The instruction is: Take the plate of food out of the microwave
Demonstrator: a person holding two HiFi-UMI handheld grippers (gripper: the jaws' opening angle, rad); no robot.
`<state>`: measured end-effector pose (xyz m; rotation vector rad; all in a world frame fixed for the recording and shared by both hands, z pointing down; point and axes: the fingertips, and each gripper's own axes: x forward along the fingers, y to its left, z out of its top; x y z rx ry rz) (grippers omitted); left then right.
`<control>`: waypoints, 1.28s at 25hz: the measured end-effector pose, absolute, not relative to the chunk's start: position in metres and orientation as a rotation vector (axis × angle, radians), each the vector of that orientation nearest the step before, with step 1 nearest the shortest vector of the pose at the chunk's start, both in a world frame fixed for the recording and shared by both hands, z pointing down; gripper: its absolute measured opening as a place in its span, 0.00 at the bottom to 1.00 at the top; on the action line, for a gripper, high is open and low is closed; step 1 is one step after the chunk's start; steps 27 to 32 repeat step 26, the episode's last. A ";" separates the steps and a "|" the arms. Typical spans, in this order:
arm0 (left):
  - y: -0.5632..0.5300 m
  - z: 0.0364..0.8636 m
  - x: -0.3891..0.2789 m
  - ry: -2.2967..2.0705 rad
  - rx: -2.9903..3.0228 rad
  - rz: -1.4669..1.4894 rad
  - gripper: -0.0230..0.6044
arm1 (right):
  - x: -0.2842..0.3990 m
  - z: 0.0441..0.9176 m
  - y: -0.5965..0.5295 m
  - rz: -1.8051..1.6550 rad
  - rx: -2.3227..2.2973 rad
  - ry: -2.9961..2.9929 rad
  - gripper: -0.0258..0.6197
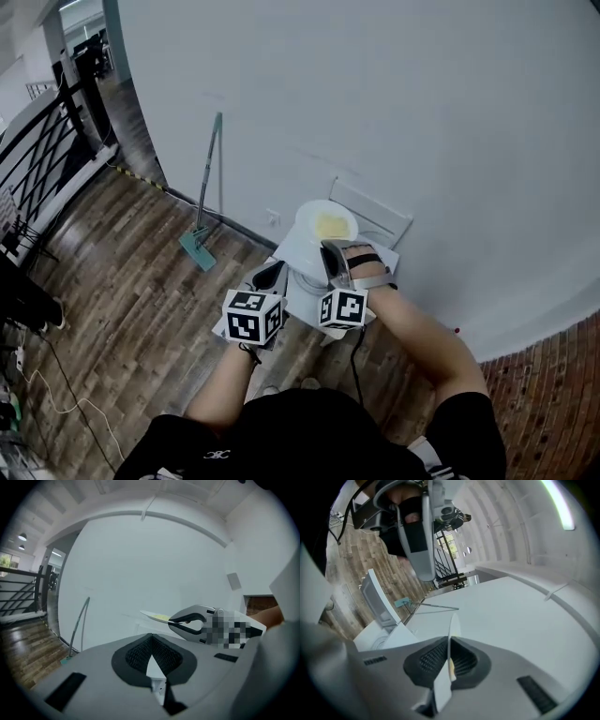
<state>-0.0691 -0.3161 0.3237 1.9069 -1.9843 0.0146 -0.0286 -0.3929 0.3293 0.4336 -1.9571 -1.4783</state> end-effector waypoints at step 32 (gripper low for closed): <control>-0.356 0.281 -0.045 -2.124 1.978 0.075 0.03 | -0.018 0.300 -0.429 -1.492 0.398 -1.975 0.08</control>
